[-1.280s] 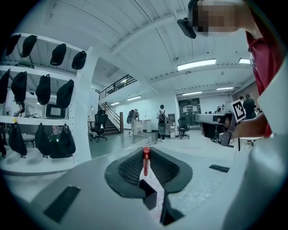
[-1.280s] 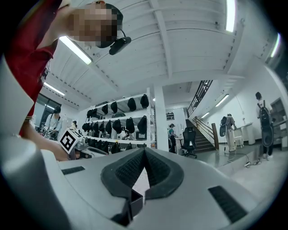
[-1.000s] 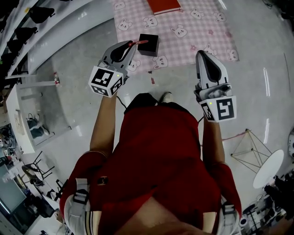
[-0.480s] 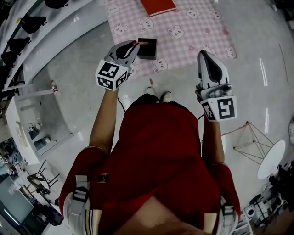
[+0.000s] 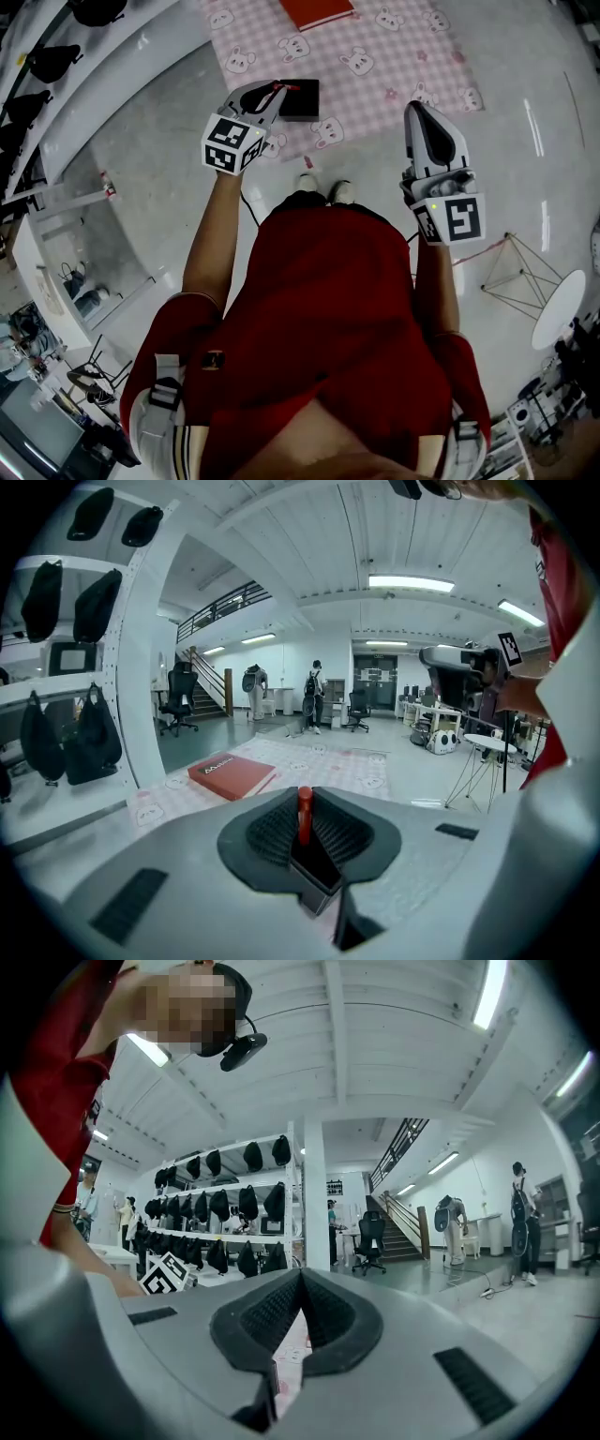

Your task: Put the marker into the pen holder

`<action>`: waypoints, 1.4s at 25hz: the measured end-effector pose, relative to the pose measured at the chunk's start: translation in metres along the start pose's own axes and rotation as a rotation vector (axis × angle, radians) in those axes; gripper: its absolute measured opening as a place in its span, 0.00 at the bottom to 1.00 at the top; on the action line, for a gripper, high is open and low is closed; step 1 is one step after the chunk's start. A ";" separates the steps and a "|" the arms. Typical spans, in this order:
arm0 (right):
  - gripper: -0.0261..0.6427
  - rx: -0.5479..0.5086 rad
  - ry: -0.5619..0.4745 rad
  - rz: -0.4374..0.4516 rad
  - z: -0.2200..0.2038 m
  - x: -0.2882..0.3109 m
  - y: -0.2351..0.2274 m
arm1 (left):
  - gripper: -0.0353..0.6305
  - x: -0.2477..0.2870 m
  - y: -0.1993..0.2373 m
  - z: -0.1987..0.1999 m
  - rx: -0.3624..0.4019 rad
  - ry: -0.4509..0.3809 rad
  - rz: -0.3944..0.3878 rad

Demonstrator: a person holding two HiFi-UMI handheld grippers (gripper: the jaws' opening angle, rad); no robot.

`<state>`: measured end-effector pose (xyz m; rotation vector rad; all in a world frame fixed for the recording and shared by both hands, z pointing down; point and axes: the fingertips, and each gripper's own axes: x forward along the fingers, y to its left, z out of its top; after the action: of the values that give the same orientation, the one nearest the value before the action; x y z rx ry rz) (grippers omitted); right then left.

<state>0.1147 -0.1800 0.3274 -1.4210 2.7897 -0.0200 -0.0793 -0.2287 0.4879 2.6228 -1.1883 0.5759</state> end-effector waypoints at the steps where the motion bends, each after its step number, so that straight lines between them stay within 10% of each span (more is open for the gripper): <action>1: 0.04 0.000 0.004 -0.002 -0.002 0.001 0.000 | 0.13 0.003 0.001 -0.004 0.000 0.010 -0.006; 35: 0.04 0.032 0.072 -0.046 -0.026 0.027 -0.013 | 0.13 0.051 0.017 -0.055 0.034 0.168 -0.093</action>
<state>0.1088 -0.2091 0.3537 -1.5069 2.7987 -0.1175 -0.0765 -0.2556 0.5598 2.5817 -1.0103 0.7862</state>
